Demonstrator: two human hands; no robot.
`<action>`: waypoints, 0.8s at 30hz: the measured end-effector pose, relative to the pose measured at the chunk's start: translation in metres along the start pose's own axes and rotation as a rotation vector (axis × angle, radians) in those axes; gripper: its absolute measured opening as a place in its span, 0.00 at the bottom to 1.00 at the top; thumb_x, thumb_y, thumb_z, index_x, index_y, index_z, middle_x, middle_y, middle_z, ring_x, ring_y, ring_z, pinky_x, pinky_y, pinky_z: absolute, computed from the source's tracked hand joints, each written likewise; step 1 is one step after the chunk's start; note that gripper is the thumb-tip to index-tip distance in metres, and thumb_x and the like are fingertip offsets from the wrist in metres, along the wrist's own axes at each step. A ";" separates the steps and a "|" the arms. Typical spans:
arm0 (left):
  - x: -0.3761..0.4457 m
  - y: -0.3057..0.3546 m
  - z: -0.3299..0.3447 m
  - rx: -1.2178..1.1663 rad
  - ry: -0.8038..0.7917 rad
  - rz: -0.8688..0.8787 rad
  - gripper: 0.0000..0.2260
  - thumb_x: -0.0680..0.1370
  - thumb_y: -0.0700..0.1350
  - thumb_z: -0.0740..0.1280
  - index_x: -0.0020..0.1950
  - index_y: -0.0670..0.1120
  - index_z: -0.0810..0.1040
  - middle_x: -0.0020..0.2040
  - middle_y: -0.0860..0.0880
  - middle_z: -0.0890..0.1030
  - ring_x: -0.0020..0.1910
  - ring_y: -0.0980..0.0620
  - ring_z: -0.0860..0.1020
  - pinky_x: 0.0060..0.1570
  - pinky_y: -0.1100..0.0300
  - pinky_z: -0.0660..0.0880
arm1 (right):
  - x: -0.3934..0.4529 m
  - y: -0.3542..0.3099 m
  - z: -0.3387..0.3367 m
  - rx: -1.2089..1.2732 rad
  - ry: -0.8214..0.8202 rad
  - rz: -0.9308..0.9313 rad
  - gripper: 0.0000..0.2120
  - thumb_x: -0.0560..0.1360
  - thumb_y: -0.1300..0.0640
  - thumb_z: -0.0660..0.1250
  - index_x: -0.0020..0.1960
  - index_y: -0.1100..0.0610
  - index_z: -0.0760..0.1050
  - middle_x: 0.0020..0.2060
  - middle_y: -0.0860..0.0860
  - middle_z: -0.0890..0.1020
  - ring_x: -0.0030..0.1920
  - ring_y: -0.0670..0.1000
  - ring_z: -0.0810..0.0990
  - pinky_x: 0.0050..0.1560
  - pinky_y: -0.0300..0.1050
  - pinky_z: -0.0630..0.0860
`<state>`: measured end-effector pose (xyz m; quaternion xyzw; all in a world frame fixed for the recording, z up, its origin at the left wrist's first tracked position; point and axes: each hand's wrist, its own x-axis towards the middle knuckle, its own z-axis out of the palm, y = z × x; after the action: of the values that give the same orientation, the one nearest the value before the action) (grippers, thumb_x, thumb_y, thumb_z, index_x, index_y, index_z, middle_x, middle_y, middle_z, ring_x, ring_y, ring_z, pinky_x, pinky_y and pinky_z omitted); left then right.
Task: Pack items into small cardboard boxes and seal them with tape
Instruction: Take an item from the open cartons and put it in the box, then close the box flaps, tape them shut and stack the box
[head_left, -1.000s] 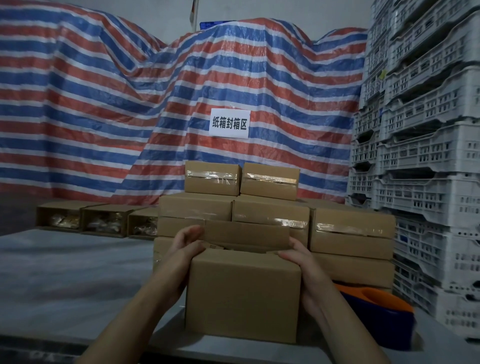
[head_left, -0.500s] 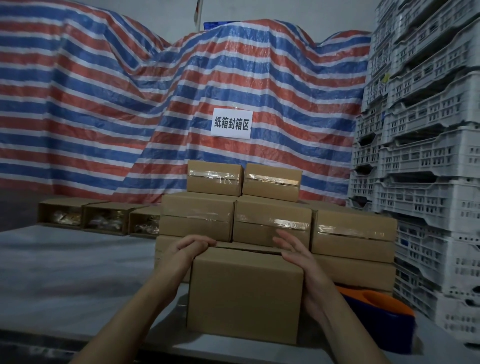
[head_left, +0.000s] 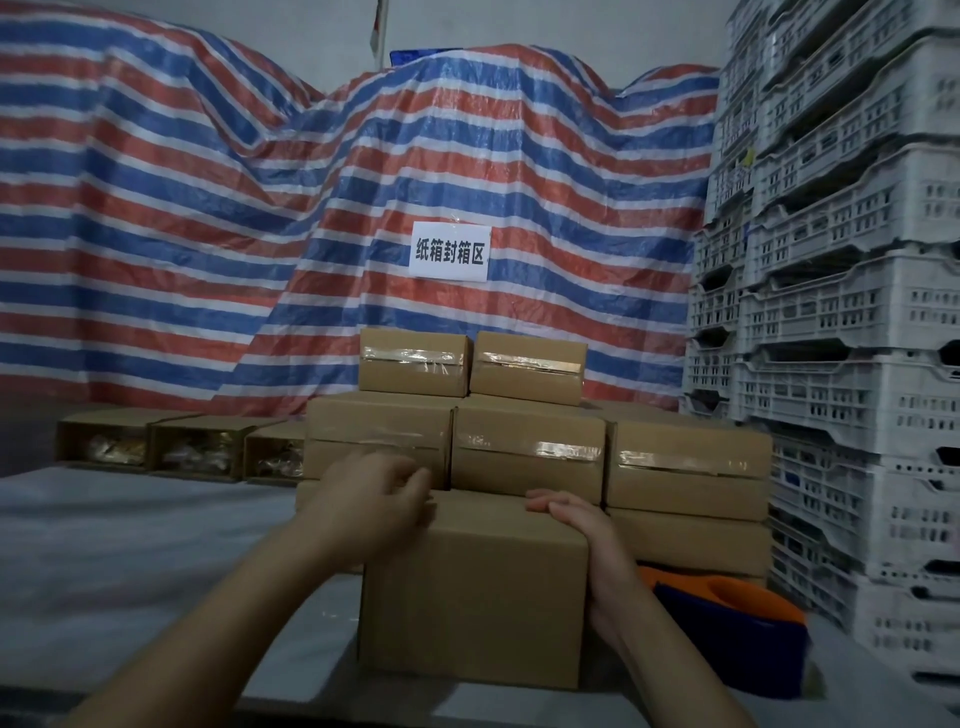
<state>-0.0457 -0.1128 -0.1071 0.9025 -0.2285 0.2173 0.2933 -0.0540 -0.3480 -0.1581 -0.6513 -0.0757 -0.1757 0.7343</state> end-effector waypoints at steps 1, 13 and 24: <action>0.000 0.012 0.002 0.124 0.026 0.077 0.11 0.83 0.54 0.57 0.47 0.55 0.77 0.44 0.55 0.77 0.46 0.54 0.76 0.50 0.54 0.75 | 0.000 -0.001 0.000 -0.004 0.003 -0.002 0.12 0.77 0.56 0.64 0.45 0.56 0.86 0.55 0.49 0.84 0.57 0.55 0.80 0.49 0.48 0.74; -0.003 0.039 0.038 0.405 -0.168 0.259 0.30 0.80 0.68 0.43 0.76 0.56 0.63 0.76 0.54 0.66 0.73 0.53 0.67 0.63 0.55 0.66 | -0.013 -0.035 -0.014 -0.424 -0.143 0.014 0.15 0.85 0.50 0.56 0.55 0.42 0.83 0.51 0.44 0.84 0.52 0.47 0.81 0.45 0.43 0.76; -0.003 0.040 0.038 0.389 -0.204 0.225 0.31 0.79 0.69 0.42 0.78 0.57 0.60 0.78 0.56 0.63 0.75 0.54 0.63 0.67 0.53 0.64 | -0.047 -0.045 -0.117 -1.676 -0.025 0.129 0.21 0.77 0.30 0.59 0.48 0.48 0.75 0.42 0.46 0.79 0.42 0.45 0.78 0.43 0.42 0.75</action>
<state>-0.0594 -0.1648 -0.1194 0.9282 -0.3097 0.1960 0.0636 -0.1277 -0.4597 -0.1490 -0.9862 0.1091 -0.1239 0.0154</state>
